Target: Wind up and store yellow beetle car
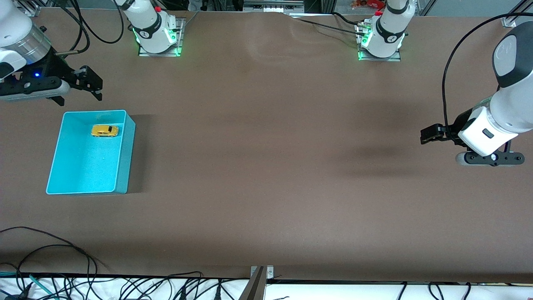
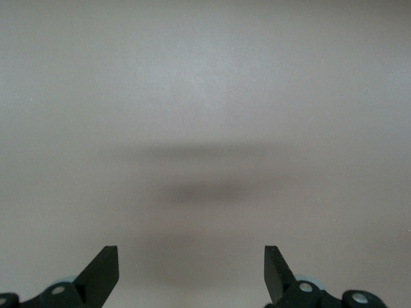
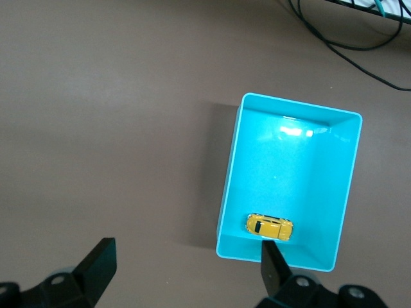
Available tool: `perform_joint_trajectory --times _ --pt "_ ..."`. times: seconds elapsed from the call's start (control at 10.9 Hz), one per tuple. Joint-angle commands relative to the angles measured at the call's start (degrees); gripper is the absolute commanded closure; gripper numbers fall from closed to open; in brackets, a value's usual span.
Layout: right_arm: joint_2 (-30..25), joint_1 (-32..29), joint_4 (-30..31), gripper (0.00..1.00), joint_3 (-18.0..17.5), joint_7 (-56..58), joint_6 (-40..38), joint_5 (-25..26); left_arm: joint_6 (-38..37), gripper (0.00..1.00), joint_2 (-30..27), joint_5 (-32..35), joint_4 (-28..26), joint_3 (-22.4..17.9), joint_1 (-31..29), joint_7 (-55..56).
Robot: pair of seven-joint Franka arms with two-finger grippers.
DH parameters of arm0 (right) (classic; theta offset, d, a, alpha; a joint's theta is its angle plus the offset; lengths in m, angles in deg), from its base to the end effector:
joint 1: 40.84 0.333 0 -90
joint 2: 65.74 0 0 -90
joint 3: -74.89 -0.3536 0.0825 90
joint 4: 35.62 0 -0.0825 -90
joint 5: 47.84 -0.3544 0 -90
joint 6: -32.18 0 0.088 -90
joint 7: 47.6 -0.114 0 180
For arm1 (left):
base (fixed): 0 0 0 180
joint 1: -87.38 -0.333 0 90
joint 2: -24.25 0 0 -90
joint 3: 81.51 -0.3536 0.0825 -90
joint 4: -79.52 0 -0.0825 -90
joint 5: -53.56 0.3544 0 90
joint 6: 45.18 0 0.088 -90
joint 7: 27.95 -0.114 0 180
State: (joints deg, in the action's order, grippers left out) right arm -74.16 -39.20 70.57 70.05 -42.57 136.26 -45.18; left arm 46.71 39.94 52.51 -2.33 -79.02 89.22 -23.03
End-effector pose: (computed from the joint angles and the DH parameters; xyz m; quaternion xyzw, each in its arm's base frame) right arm 0.4893 0.0546 0.6249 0.9926 0.1044 0.0551 0.0283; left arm 0.6119 -0.0446 0.5645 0.9987 0.0064 -0.0502 0.0110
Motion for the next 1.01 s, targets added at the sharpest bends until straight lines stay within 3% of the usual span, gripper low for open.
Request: perform_joint_trajectory --times 0.0,0.64,0.92 --pt "3.5 -0.1 -2.7 0.0 1.0 -0.6 0.6 1.5 -0.9 0.0 0.1 0.3 1.1 0.0 0.2 -0.5" --pt "5.4 -0.1 -4.3 0.0 1.0 -0.9 0.6 0.2 -0.9 0.0 0.0 1.0 1.4 0.2 0.8 -0.7" --pt "5.5 -0.1 -4.3 0.0 1.7 0.5 -1.6 -5.6 -1.0 0.0 -0.1 0.8 2.3 0.2 0.9 -0.7"
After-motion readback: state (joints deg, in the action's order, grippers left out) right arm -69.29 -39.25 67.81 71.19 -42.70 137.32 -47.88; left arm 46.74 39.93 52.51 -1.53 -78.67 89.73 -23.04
